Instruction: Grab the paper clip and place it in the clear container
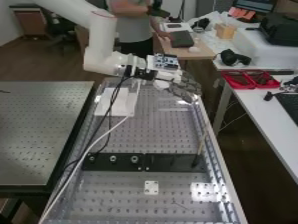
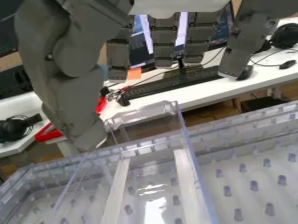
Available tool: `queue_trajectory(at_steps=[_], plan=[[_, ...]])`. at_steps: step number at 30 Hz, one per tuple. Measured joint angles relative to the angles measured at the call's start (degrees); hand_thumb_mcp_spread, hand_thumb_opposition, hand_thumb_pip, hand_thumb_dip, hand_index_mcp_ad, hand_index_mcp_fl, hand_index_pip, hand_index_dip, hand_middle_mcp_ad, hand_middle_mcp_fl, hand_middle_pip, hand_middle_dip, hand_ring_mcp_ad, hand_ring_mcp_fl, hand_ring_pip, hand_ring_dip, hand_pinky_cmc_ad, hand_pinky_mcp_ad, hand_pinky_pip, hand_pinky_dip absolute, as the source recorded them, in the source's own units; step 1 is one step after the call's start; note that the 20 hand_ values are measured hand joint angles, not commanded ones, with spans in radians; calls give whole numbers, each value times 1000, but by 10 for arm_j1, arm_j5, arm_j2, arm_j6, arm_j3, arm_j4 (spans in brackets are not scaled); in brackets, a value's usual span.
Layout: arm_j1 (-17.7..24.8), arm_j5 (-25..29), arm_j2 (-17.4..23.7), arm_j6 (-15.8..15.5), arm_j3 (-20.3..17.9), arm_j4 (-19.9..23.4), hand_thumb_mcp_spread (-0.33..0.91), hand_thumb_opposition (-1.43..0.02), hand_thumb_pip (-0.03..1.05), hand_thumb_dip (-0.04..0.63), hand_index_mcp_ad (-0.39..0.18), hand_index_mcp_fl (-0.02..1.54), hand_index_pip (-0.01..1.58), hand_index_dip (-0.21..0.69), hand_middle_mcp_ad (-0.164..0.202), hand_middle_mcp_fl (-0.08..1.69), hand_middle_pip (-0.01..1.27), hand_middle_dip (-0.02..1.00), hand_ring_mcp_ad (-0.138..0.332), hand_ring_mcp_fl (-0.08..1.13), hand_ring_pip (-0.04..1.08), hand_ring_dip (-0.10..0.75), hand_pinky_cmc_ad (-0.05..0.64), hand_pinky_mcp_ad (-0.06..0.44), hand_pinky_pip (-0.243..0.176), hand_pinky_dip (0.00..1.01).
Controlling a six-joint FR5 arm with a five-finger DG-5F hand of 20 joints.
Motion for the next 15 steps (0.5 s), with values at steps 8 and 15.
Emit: queue_trajectory(at_steps=[8, 15], plan=[[-19, -14, 82, -3, -41, 15, 351, -806, 501, 267, -154, 23, 253, 89, 93, 7, 136, 204, 133, 0, 99, 113, 340, 278, -87, 445], [-40, -23, 158, -26, -66, 12, 316, -775, 438, 204, -152, 31, 147, 103, 93, 3, 136, 204, 133, 0, 101, 110, 361, 290, -108, 475]])
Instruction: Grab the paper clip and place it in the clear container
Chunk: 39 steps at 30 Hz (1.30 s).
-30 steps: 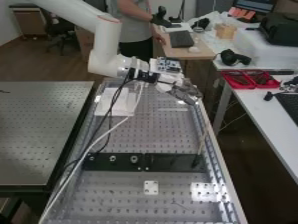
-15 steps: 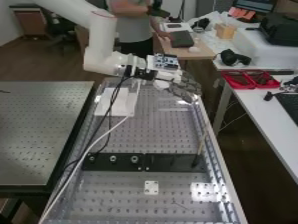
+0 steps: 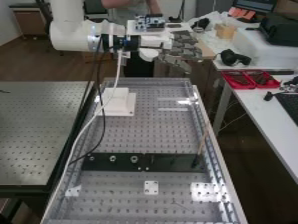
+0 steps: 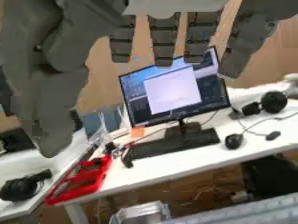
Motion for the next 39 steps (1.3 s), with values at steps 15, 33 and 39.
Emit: queue_trajectory(at_steps=[15, 33, 39], plan=[[-71, 7, 130, -92, 6, -133, 319, -761, 354, 162, -143, 58, 115, 188, 89, 7, 136, 204, 134, 0, 79, 113, 394, 298, -113, 475], [-112, 13, 143, -130, 2, -149, 314, -747, 344, 150, -140, 52, 103, 213, 89, 7, 136, 204, 134, 0, 80, 113, 414, 295, -124, 473], [-119, 3, 141, -136, 1, -145, 314, -747, 344, 152, -140, 52, 103, 213, 89, 7, 136, 204, 134, 0, 77, 113, 414, 295, -124, 473]])
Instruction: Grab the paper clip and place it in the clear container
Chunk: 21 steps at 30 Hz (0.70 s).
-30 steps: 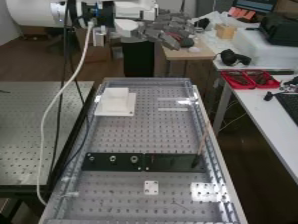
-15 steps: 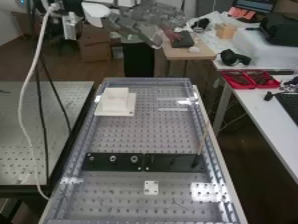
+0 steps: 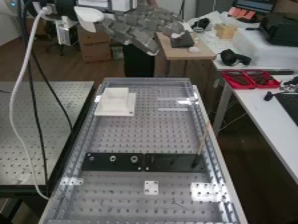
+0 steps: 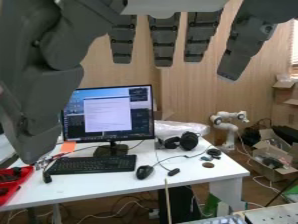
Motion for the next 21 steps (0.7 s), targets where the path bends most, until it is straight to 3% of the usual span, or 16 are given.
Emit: queue_trajectory(at_steps=[21], plan=[[-13, -24, -8, -15, 11, -6, 316, -747, 367, 148, -141, 52, 103, 215, 89, 7, 136, 204, 134, 0, 80, 113, 414, 295, -124, 473]])
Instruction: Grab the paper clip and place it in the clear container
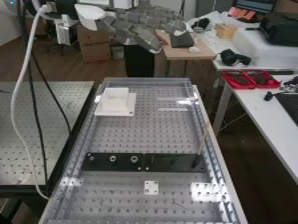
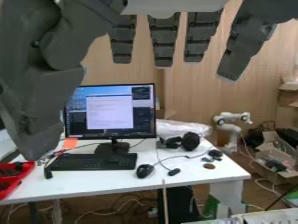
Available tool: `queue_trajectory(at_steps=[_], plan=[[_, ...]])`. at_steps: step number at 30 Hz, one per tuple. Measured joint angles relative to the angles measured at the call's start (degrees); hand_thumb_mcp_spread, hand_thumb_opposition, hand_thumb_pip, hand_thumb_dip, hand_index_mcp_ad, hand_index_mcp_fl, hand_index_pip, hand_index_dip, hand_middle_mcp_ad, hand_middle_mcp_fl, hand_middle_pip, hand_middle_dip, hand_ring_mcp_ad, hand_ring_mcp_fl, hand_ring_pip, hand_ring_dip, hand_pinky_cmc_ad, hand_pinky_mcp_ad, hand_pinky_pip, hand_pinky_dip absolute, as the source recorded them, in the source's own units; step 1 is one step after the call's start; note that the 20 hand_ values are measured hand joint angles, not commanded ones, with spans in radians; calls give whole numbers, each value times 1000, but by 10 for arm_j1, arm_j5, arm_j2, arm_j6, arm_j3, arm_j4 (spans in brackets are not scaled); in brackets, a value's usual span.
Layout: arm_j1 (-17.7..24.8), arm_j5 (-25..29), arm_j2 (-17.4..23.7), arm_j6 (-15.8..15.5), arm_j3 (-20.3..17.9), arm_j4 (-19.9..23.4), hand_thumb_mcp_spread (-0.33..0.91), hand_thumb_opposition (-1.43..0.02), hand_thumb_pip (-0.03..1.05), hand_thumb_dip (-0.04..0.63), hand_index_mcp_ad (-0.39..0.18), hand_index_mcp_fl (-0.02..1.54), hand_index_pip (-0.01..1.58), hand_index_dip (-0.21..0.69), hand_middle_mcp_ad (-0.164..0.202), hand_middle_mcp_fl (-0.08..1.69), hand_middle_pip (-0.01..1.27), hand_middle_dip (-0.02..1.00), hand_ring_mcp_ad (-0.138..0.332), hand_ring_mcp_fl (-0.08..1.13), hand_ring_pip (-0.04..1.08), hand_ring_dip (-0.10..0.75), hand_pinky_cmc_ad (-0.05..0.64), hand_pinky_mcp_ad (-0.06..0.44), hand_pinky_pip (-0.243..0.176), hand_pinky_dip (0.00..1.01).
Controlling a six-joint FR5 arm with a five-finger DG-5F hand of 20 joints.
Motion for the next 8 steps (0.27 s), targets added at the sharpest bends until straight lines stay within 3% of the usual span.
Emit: queue_trajectory(at_steps=[8], plan=[[0, -5, -1, -1, 1, -2, 316, -749, 370, 152, -141, 52, 103, 211, 89, 7, 136, 204, 134, 0, 80, 113, 415, 295, -124, 473]])
